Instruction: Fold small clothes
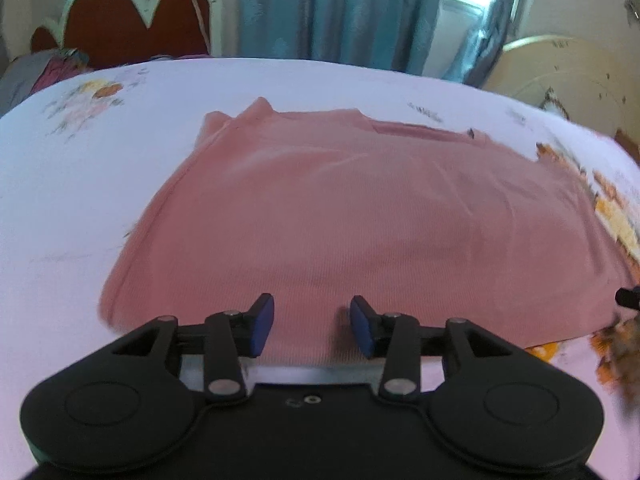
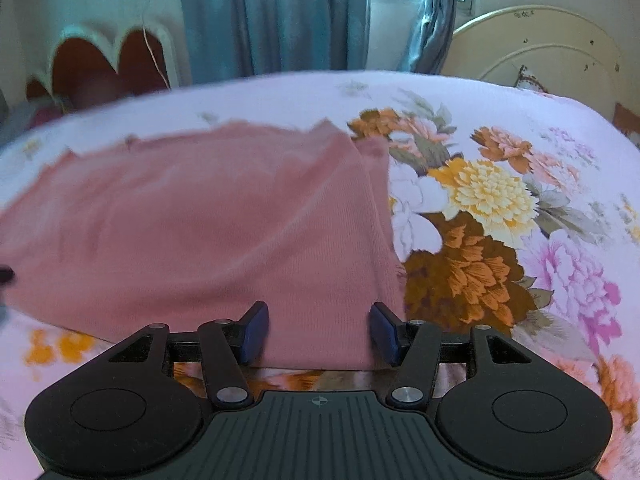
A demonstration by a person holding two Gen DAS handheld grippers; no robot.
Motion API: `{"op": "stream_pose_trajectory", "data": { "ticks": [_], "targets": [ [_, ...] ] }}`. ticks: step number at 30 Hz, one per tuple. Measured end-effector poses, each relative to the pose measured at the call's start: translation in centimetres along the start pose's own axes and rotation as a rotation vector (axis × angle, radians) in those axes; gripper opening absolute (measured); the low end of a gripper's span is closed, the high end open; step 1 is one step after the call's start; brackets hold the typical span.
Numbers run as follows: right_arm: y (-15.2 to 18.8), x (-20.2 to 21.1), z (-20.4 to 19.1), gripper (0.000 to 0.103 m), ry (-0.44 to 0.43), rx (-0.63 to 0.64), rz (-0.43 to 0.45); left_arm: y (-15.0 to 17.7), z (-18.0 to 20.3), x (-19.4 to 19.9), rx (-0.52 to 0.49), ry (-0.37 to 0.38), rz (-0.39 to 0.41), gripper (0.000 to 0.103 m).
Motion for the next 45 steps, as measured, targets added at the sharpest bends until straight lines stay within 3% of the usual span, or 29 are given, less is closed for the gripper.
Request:
{"op": "stream_pose_trajectory", "data": {
  "ticks": [1,5,10,15,27,31,35,39,41,45],
  "targets": [
    [-0.1,0.4,-0.3,0.056,-0.019,-0.002,0.010,0.1,-0.3,0.6,0.033,-0.008,0.002,0.044],
    [-0.9,1.0,-3.0,0.056,-0.115,0.043,0.036,1.0,-1.4,2.7,0.144,-0.042,-0.014,0.070],
    [-1.6,-0.1,-6.6,0.056,-0.209,0.084,0.041,1.8,-3.6,3.7,0.307,-0.062,-0.053,0.069],
    [-1.7,-1.3,-9.5,0.056,-0.269,0.098,0.038,2.1,-5.3,3.0,0.442,-0.014,-0.059,0.069],
    [-3.1,-3.8,-13.3,0.056,-0.259,0.122,0.025,1.3,-6.7,-0.9,0.570,0.062,-0.009,0.073],
    [-4.0,-5.3,-14.2,0.056,-0.224,0.143,0.033,0.9,-7.1,-1.9,0.606,0.078,0.018,0.065],
    [-4.8,-7.2,-14.5,0.056,-0.176,0.139,0.034,0.9,-7.7,-2.6,0.641,0.079,0.045,0.047],
    [-5.0,-8.9,-14.7,0.056,-0.126,0.132,0.039,1.0,-8.3,-3.1,0.669,0.082,0.069,0.035],
    [-4.2,-10.0,-15.2,0.056,-0.113,0.153,0.004,1.1,-8.6,-3.3,0.678,0.073,0.074,0.021],
    [-3.0,-11.1,-15.2,0.056,-0.098,0.177,-0.034,1.0,-8.7,-3.1,0.682,0.047,0.081,0.016]
  ]
}}
Point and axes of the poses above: each gripper's, at about its wrist camera, not at the fingertips, and x roughly against the way its jaws point, z to its right, y to its underside, the point moved 1 cm from there along -x, roughly the way its jaws point, and after that the axes turned 13 degrees about z, right-handed, at the moved point
